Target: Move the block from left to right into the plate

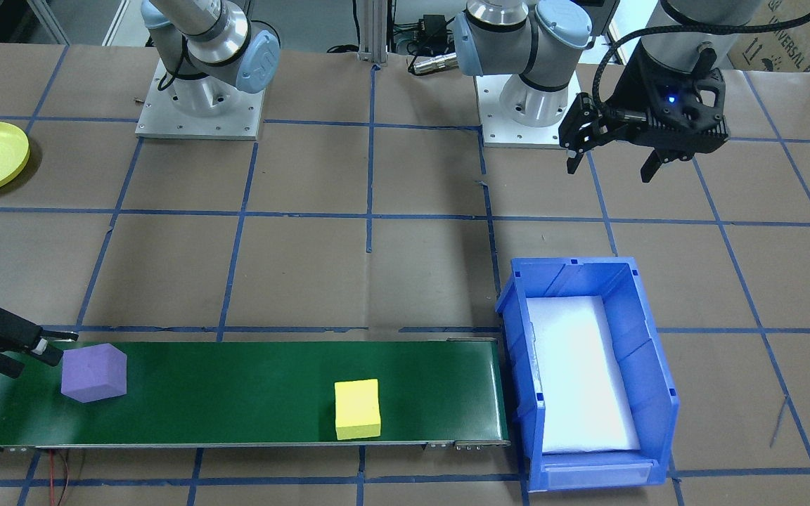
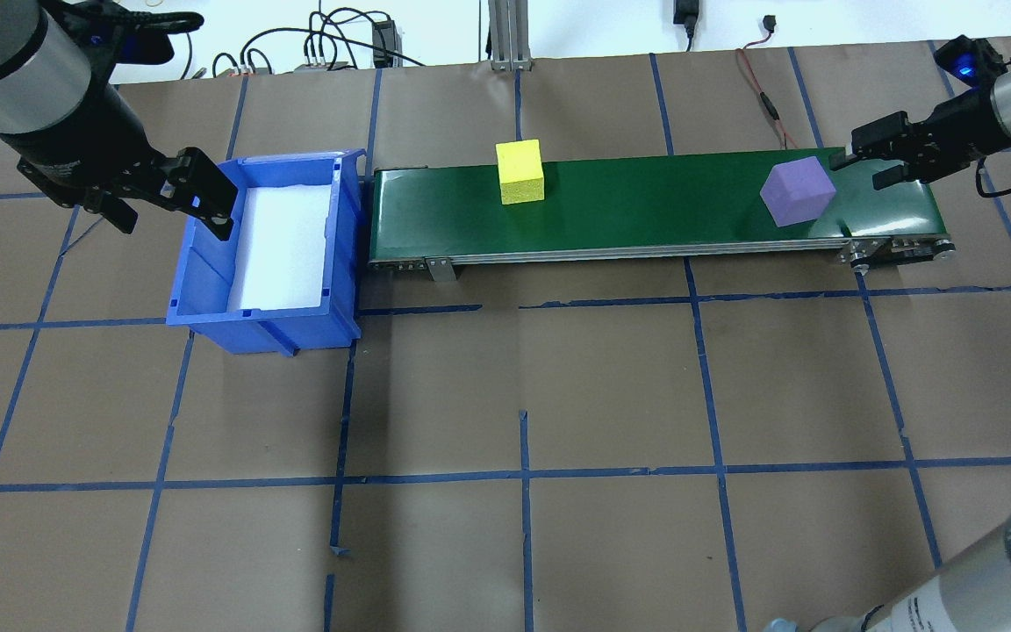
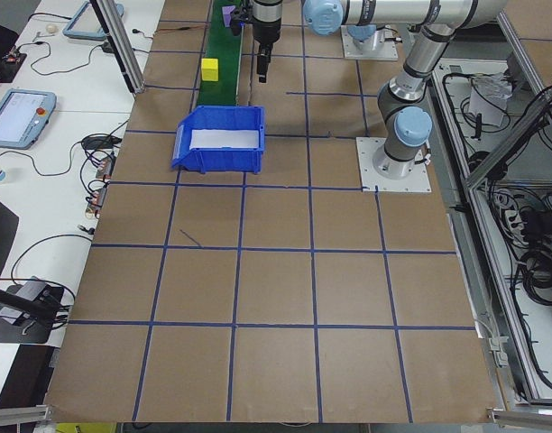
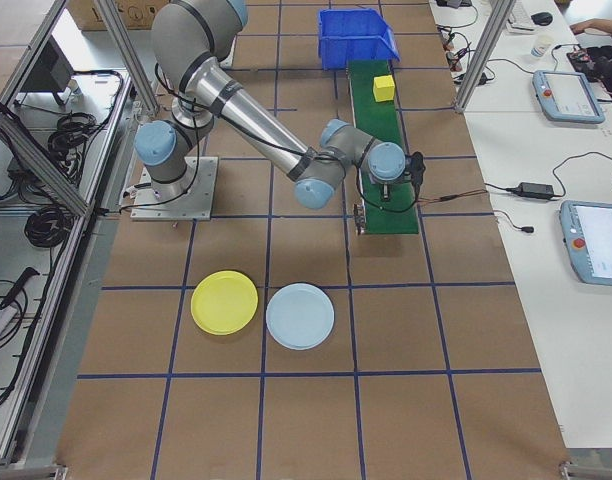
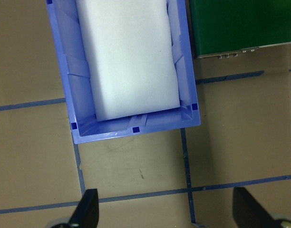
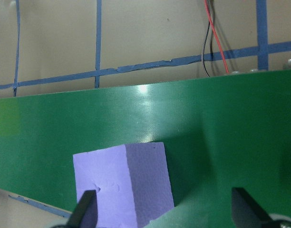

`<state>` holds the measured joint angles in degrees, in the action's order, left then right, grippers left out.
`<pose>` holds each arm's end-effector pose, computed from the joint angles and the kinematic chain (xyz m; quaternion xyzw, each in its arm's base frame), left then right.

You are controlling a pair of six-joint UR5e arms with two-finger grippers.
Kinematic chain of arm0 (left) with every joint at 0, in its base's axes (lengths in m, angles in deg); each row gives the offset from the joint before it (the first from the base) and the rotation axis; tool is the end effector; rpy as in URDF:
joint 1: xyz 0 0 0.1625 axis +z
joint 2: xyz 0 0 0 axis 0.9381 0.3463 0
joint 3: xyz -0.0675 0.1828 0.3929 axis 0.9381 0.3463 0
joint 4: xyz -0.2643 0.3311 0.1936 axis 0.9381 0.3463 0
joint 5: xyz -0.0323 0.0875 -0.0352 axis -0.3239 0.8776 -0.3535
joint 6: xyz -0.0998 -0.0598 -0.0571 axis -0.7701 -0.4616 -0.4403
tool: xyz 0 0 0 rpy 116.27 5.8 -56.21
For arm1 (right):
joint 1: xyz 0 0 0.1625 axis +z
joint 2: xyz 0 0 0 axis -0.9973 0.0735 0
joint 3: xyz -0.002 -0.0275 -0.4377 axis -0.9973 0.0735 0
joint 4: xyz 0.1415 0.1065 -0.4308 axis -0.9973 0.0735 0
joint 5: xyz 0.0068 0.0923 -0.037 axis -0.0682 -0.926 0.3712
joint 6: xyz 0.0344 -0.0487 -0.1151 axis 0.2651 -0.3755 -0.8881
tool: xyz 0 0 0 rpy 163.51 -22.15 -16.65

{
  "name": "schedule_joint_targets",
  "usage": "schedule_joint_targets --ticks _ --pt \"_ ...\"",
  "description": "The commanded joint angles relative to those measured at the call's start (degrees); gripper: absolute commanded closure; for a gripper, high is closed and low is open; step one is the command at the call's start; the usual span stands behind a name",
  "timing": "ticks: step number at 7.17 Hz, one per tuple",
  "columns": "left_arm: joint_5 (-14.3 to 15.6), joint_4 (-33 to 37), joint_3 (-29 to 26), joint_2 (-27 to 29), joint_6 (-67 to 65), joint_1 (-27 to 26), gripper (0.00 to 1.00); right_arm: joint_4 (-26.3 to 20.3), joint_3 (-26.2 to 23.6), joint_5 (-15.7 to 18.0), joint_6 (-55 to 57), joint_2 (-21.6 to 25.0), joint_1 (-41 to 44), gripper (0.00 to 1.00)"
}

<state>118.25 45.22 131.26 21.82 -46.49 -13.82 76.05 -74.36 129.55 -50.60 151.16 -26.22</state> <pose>-0.0742 -0.5281 0.4838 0.0646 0.9977 -0.0204 0.0052 -0.1623 -0.6804 0.2303 0.0036 0.9567 -0.1099 0.2696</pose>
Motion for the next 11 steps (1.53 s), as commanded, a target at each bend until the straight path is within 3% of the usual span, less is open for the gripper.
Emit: schedule_joint_targets --ticks 1,8,10,11 --pt "-0.2 -0.6 0.2 0.2 0.1 0.1 0.0 -0.1 -0.3 0.1 -0.6 -0.3 0.0 0.0" --pt "-0.2 -0.7 0.4 0.3 0.4 0.2 0.0 0.7 -0.4 1.1 -0.3 -1.6 0.0 0.0" --pt "-0.2 -0.7 0.4 0.3 0.4 0.2 0.0 0.8 -0.3 6.8 -0.5 -1.6 -0.1 0.0" --pt "-0.3 -0.7 0.4 0.3 0.4 0.2 0.0 2.6 -0.1 9.7 -0.3 -1.6 -0.1 0.12"
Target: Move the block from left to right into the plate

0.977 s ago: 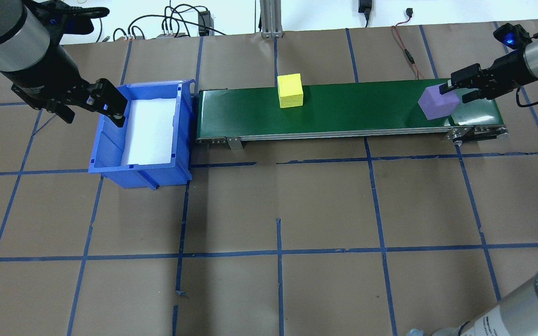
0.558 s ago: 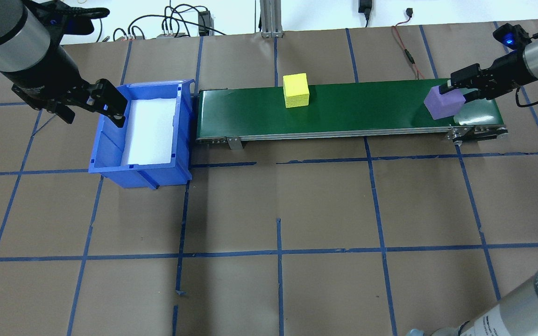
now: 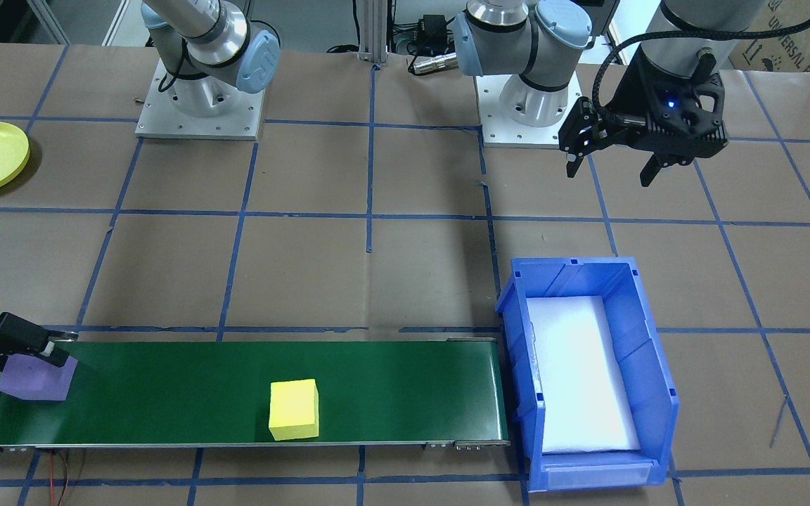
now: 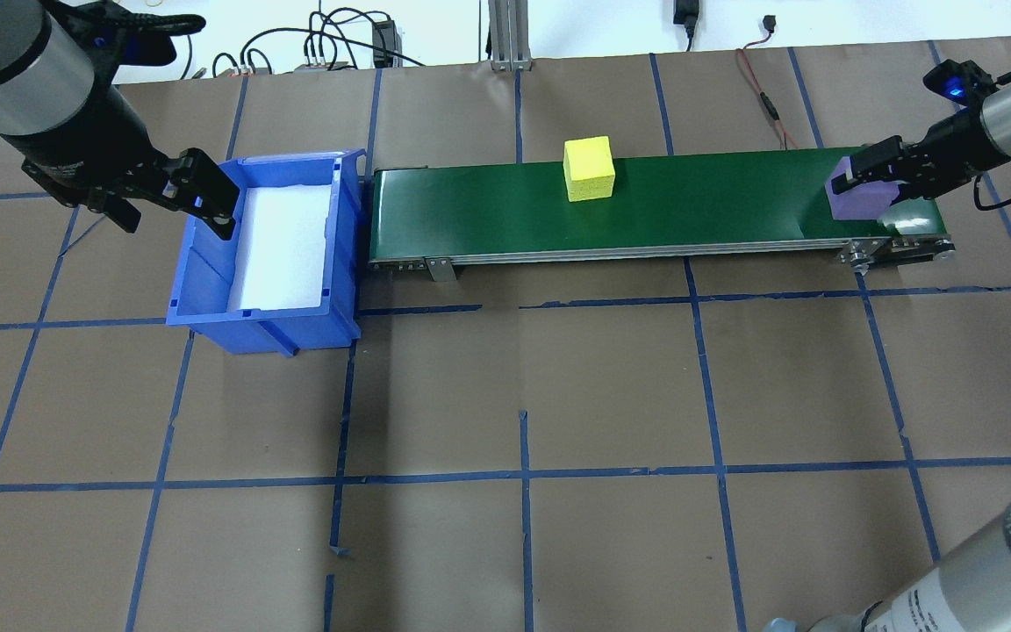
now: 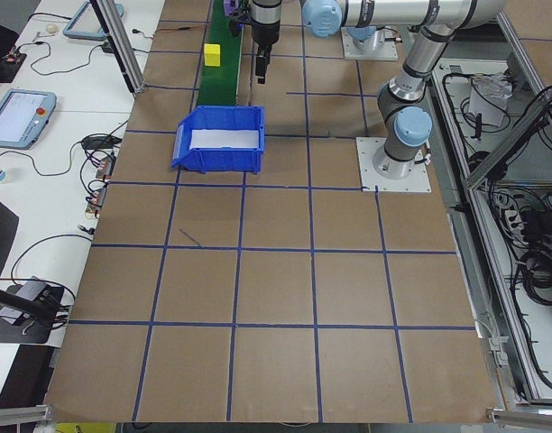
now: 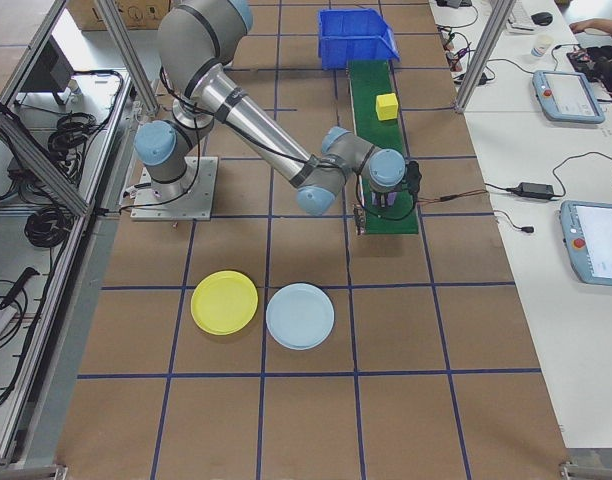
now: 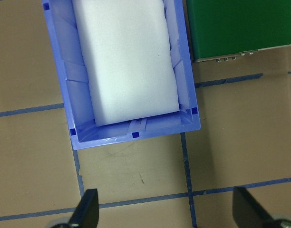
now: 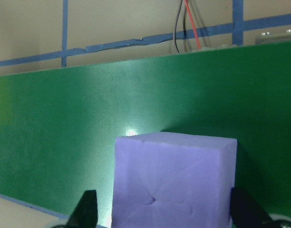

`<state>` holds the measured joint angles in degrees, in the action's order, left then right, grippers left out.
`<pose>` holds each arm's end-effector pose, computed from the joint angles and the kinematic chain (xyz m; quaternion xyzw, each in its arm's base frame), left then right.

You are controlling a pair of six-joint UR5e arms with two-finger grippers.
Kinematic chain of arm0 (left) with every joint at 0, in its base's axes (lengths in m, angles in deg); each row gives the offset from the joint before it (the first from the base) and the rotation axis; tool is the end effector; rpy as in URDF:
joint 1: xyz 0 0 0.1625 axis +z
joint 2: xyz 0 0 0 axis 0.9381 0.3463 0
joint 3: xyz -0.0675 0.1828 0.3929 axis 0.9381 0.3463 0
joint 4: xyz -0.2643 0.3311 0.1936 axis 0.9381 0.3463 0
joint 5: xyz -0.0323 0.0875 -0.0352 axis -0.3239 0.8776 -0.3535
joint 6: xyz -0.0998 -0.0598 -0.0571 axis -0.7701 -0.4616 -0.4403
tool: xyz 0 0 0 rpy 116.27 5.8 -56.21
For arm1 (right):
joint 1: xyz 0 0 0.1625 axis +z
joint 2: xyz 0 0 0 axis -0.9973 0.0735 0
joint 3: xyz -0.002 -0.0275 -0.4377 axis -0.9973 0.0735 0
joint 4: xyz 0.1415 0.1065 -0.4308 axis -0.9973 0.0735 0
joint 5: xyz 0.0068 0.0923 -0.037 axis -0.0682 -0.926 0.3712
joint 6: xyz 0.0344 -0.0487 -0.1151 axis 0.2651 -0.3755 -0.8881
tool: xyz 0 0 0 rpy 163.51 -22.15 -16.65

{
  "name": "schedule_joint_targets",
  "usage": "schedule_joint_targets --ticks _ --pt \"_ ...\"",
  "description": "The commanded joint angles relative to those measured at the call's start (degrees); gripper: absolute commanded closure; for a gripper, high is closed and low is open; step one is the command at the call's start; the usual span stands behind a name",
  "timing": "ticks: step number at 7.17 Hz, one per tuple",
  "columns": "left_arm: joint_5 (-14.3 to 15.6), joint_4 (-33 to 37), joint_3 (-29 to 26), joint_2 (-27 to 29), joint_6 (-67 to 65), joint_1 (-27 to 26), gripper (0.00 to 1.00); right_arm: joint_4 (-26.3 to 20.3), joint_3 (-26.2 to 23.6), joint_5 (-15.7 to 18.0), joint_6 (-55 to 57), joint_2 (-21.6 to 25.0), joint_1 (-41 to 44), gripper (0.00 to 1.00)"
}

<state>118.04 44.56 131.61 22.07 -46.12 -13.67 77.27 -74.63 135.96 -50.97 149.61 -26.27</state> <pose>-0.0730 -0.5304 0.4794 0.0666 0.9975 -0.0212 0.0036 -0.1745 -0.6755 0.2046 -0.0006 0.9710 -0.0780 0.2260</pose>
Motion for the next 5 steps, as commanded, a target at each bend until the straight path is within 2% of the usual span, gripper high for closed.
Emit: schedule_joint_targets --ticks 1,2,3,4,5 --pt "0.0 0.1 0.0 0.0 0.0 0.1 0.0 4.8 0.0 3.9 0.2 0.0 0.0 0.41" --pt "0.0 0.1 0.0 0.0 0.1 0.1 0.0 6.6 0.2 7.2 0.3 0.0 0.0 0.61" --pt "0.0 0.1 0.0 0.0 0.1 0.0 0.0 7.3 0.6 9.8 0.4 0.1 -0.1 0.71" --pt "0.0 0.2 0.0 0.0 0.0 0.1 0.0 7.0 0.1 12.0 0.3 1.2 -0.9 0.71" --pt "0.0 0.2 0.0 0.0 0.0 0.1 0.0 6.2 -0.1 16.5 -0.3 4.4 -6.2 0.71"
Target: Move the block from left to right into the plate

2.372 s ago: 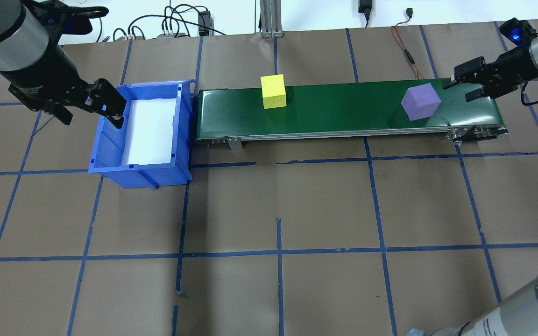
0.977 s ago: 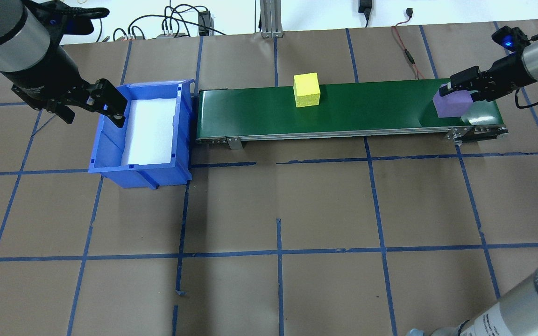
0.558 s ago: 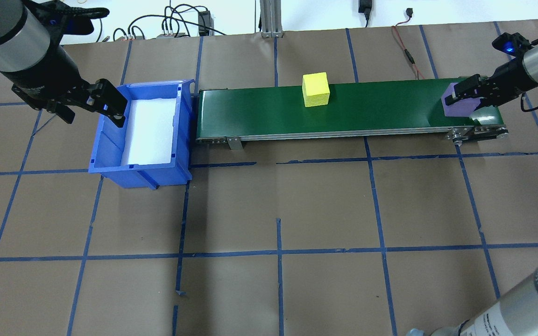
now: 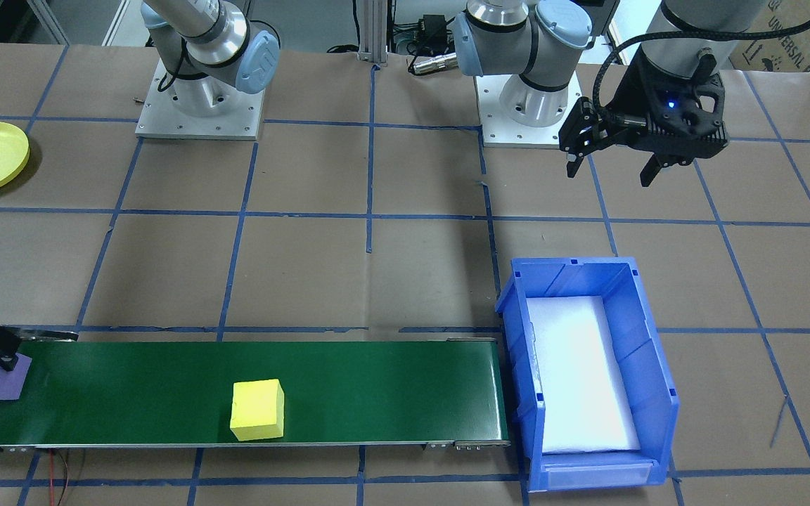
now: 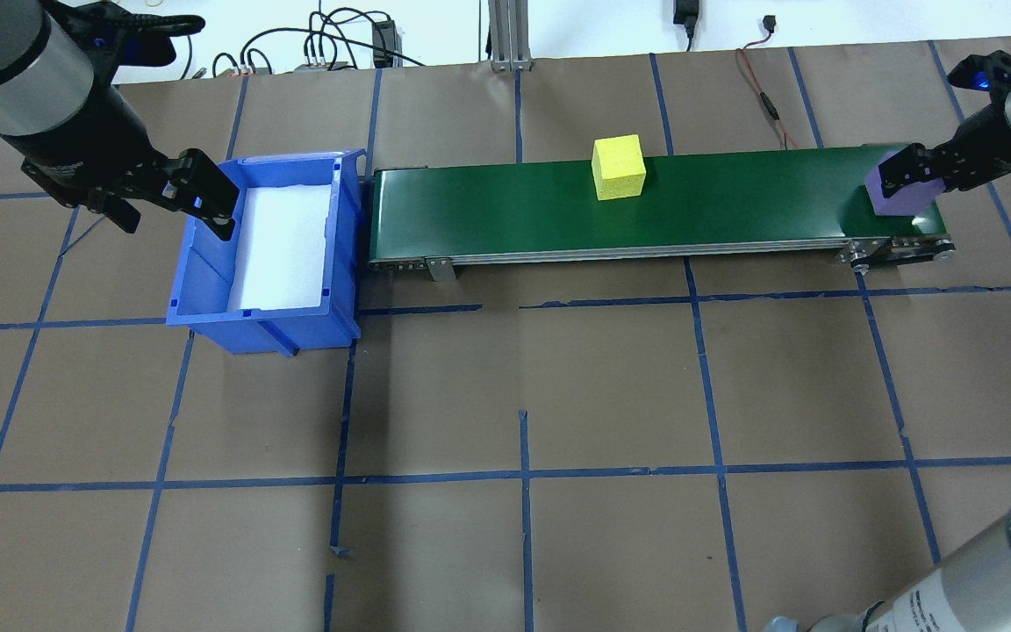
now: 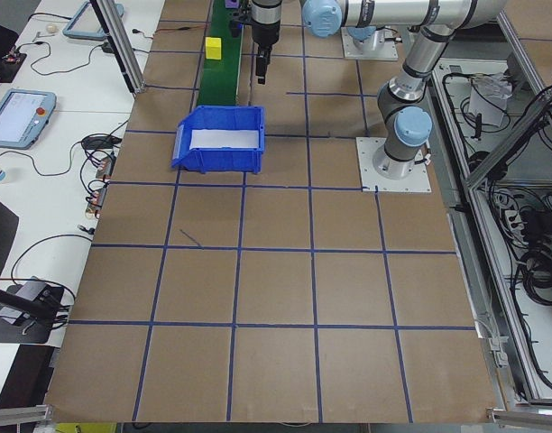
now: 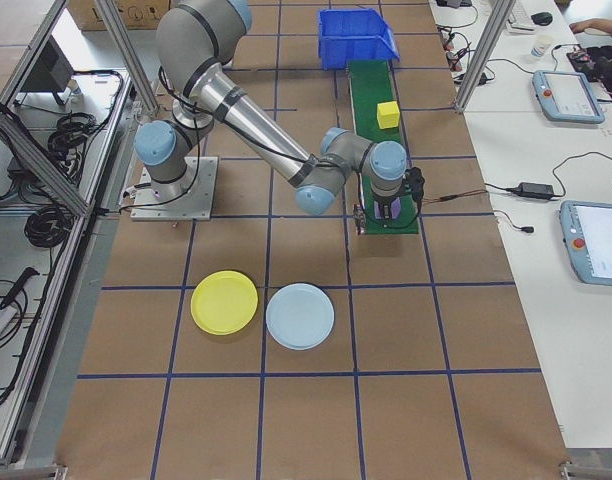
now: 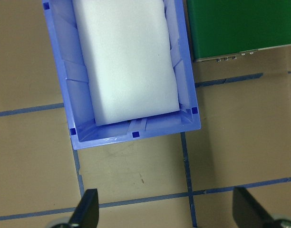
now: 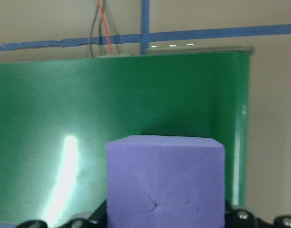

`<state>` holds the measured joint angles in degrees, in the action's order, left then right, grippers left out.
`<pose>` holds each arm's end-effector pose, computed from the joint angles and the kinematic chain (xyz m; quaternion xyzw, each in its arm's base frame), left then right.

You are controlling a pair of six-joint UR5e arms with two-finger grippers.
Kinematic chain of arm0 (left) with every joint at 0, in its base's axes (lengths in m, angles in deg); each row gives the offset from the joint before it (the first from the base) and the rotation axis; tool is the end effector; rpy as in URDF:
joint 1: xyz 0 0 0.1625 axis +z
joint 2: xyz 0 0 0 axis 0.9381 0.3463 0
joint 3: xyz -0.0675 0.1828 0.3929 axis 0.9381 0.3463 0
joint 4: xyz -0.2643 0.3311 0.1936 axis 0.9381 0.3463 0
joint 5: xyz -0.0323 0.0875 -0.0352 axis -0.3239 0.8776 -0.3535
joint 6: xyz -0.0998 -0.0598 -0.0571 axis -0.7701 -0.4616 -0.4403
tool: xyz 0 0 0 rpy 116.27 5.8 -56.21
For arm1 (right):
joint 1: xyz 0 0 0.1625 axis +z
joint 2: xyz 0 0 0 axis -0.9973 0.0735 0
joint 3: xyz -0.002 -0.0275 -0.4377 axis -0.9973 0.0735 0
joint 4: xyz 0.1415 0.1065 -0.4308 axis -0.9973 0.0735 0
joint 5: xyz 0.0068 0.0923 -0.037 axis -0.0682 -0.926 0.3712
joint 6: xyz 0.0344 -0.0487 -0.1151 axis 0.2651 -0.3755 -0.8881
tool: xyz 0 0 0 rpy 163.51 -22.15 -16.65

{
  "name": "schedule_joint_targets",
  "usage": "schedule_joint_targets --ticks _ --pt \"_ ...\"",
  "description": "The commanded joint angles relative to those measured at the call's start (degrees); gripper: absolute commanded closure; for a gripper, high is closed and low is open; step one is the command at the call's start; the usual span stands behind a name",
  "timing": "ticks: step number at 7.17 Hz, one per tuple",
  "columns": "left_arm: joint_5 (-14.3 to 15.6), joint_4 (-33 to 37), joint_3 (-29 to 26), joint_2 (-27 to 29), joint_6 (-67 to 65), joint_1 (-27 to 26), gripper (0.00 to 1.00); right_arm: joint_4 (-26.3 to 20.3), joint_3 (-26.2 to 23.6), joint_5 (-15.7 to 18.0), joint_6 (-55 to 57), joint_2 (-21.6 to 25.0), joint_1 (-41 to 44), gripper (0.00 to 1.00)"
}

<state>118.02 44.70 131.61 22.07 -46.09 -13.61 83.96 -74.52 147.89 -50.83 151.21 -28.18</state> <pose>-0.0725 -0.5302 0.4791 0.0663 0.9976 -0.0200 0.0032 -0.2253 -0.6670 0.2259 0.0019 0.9911 -0.0879 0.1003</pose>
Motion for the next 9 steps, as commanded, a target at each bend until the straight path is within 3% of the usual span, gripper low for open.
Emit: schedule_joint_targets --ticks 1,4,6,7,8,9 --pt "0.0 0.0 0.0 0.0 0.0 0.0 0.0 -3.3 -1.2 4.5 -4.1 5.5 -9.4 0.71" --pt "0.0 0.0 0.1 0.0 0.0 0.0 0.0 -4.5 -4.3 5.5 -19.9 5.1 -23.5 0.71" --pt "0.0 0.0 0.1 0.0 0.0 0.0 0.0 -4.2 -7.3 7.4 -23.7 2.9 -30.2 0.71" --pt "-0.1 -0.1 0.2 0.1 0.0 0.2 0.0 -4.3 -7.4 10.4 -23.6 2.3 -30.4 0.59" --pt "-0.1 -0.1 0.2 0.1 0.1 0.3 0.0 -4.3 -7.3 9.9 -23.0 2.3 -30.5 0.02" --pt "-0.2 -0.1 0.3 0.1 0.1 0.3 0.0 -4.7 -7.1 11.0 -22.8 2.5 -30.5 0.0"
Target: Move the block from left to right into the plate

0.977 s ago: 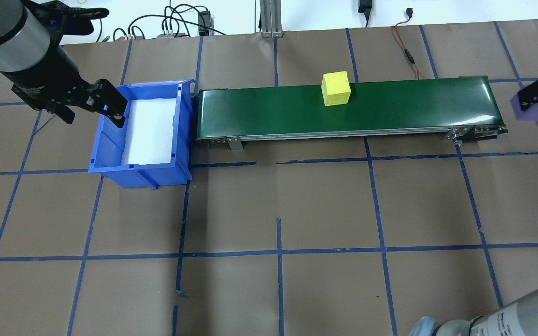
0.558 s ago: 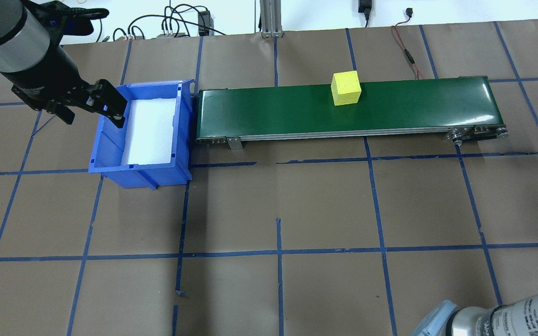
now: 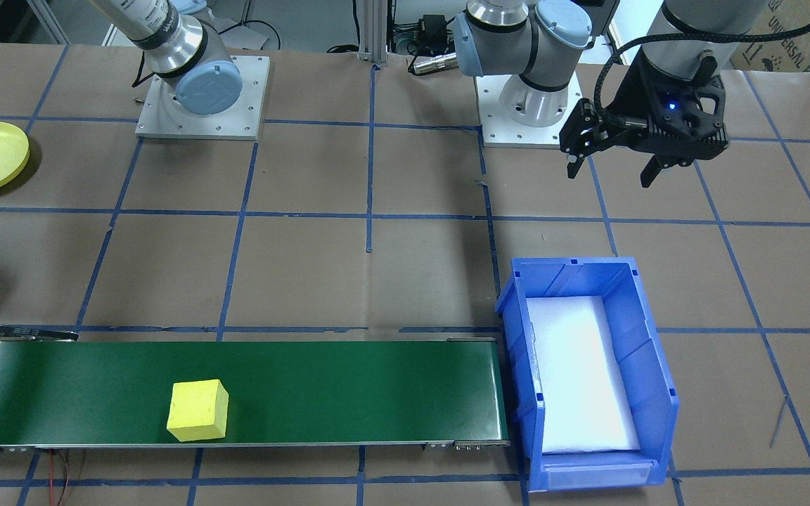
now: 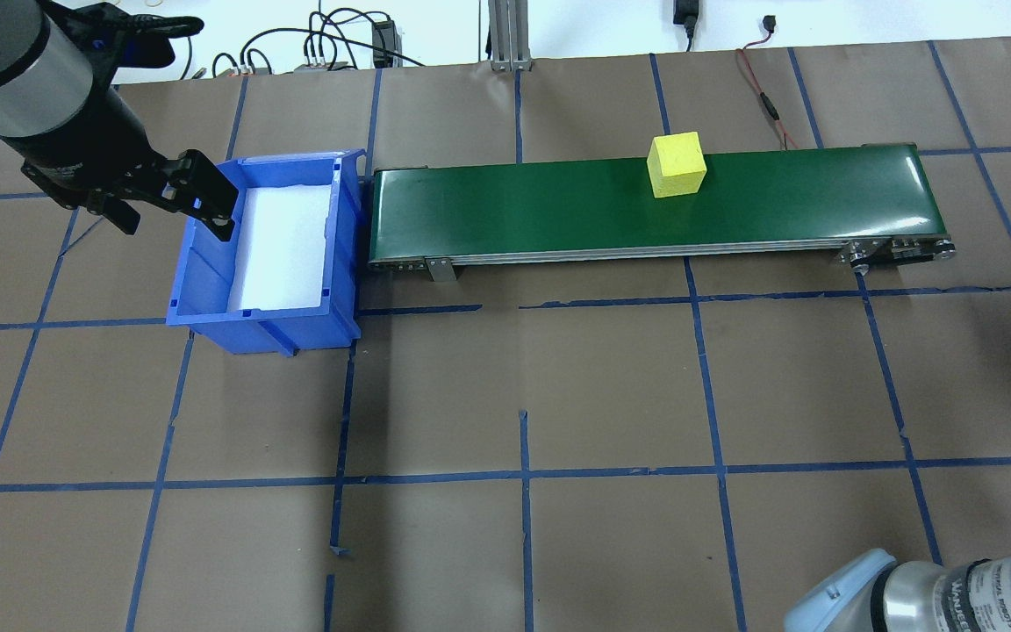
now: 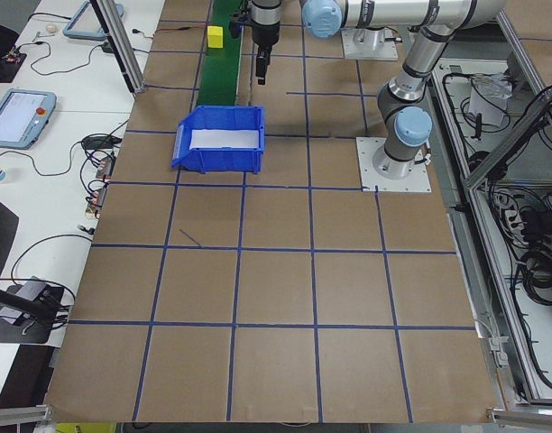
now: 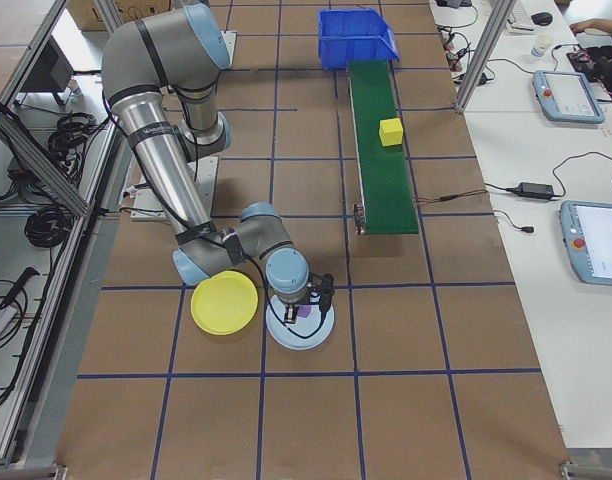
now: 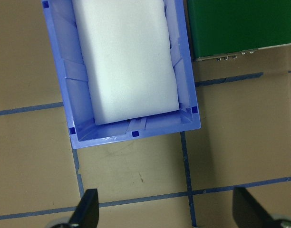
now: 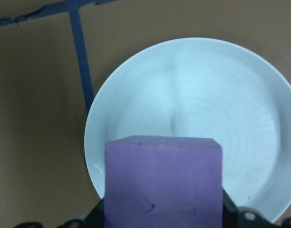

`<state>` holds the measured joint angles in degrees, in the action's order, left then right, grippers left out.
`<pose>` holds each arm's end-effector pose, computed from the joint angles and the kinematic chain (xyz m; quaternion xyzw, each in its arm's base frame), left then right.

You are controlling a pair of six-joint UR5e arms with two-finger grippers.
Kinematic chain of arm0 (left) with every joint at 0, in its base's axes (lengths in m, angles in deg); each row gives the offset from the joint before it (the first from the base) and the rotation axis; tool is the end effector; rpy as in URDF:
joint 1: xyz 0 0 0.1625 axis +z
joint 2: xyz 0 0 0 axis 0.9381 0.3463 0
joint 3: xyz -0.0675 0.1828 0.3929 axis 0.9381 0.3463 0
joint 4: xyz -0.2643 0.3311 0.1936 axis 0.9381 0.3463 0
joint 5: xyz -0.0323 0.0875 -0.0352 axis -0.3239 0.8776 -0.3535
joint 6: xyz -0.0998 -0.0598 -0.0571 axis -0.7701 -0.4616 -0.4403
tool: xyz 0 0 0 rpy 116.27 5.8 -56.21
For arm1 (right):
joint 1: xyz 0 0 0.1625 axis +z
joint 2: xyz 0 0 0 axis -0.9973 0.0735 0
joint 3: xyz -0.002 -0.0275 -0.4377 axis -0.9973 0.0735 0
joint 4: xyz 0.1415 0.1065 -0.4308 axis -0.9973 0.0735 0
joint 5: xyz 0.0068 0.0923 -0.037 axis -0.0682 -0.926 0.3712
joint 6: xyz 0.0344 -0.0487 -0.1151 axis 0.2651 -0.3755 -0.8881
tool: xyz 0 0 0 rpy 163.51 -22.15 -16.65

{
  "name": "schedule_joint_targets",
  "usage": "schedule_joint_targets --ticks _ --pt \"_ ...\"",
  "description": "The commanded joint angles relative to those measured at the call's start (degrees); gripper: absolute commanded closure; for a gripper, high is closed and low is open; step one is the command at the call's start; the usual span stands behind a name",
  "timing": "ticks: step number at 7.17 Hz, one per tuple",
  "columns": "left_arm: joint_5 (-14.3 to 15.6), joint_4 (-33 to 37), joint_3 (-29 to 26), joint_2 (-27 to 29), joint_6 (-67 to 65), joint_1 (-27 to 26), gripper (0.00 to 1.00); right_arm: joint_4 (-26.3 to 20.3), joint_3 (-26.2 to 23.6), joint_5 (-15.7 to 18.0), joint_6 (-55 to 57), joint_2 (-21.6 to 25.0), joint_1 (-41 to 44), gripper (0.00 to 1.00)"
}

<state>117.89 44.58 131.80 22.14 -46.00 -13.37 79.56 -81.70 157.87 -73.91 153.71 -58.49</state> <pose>-0.0706 -0.5308 0.4769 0.0651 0.9977 -0.0190 0.0019 -0.4907 -0.4163 0.1834 0.0702 0.9948 -0.0084 0.0727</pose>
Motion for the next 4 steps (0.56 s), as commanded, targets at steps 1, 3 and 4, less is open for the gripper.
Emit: schedule_joint_targets --ticks 1,3,4 --pt "0.0 0.0 0.1 0.0 0.1 0.1 0.0 -0.7 0.1 0.9 0.4 0.6 -0.2 0.0" --pt "0.0 -0.4 0.0 0.0 -0.1 0.1 0.0 -3.2 1.7 -5.8 6.5 3.3 3.2 0.01" --pt "0.0 -0.4 0.0 0.0 -0.1 0.1 0.0 -5.1 2.9 -8.0 11.1 3.8 7.6 0.0"
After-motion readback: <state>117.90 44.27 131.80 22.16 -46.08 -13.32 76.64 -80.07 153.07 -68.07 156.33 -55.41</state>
